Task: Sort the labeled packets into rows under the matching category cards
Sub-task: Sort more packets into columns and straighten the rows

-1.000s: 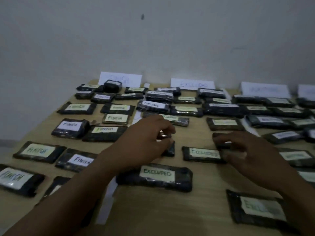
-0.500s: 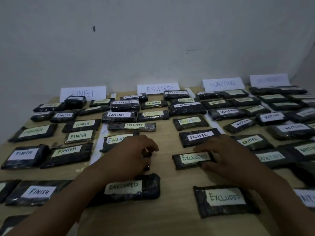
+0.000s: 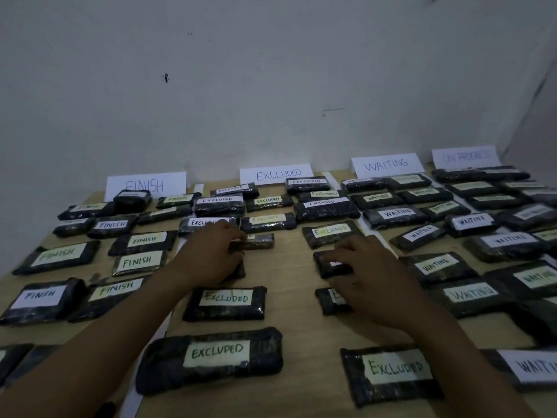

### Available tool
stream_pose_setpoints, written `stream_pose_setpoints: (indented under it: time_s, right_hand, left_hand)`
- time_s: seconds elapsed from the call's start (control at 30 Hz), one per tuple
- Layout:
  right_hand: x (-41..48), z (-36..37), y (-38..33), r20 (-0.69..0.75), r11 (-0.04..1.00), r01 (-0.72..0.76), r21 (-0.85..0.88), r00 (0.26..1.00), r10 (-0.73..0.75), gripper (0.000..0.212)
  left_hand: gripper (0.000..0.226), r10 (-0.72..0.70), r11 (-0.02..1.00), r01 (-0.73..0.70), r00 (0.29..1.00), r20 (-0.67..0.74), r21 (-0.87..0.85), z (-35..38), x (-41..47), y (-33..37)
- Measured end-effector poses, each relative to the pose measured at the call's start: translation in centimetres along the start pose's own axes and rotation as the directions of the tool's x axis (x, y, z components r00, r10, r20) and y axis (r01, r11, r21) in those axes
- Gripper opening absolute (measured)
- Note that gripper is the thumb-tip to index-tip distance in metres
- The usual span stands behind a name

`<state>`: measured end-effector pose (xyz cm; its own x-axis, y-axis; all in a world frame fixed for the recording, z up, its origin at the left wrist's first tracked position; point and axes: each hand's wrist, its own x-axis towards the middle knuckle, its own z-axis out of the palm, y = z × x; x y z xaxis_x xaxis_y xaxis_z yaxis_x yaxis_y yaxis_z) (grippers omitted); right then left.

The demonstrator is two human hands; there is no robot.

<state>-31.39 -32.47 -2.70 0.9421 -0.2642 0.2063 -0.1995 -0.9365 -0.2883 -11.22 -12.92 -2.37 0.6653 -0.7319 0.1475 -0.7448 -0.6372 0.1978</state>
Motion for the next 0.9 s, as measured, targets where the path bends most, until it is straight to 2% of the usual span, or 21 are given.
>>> stream_pose_setpoints:
  time_s: [0.1,0.23,0.43,0.57,0.67,0.8,0.9]
  right_hand:
    - [0.1,1.0,0.2,0.017,0.998,-0.022,-0.051,1.0,0.023,0.04]
    - [0.1,1.6,0.5,0.025,0.996,-0.02,-0.087,0.999,0.023,0.037]
    - [-0.1,2.2,0.1,-0.069,0.999,-0.017,-0.044,0.998,0.014,0.039]
    - [-0.3,2.1,-1.0,-0.128,0.997,0.069,0.044,0.99,-0.063,0.045]
    - [-0.3,1.8,-1.1,-0.173,0.991,0.123,0.054,0.979,-0.112,0.03]
    - [-0.6,0.6,-0.3,-0.21,0.994,0.05,0.102,0.977,-0.028,0.019]
    - [-0.8,0.0,0.3,-0.204,0.99,-0.042,0.134,0.976,0.069,0.026]
  left_hand:
    - [0.041,0.068,0.997,-0.067,0.997,0.021,-0.048,0.4,0.1,0.0]
    - [0.042,0.168,0.983,-0.165,0.985,0.039,-0.084,0.8,0.1,0.6]
    - [0.022,0.11,0.957,-0.12,0.992,-0.055,-0.263,-0.7,-1.3,0.1]
    - [0.021,0.15,0.956,-0.136,0.988,0.036,-0.258,-2.1,-4.5,-0.9]
    - [0.03,0.198,0.961,-0.158,0.966,0.166,-0.225,-1.9,-6.6,-1.0]
    - [0.042,0.234,0.963,-0.207,0.96,0.154,-0.175,-0.8,-7.3,0.5]
    - [0.044,0.261,0.96,-0.246,0.959,0.109,-0.135,-0.1,-6.3,2.1]
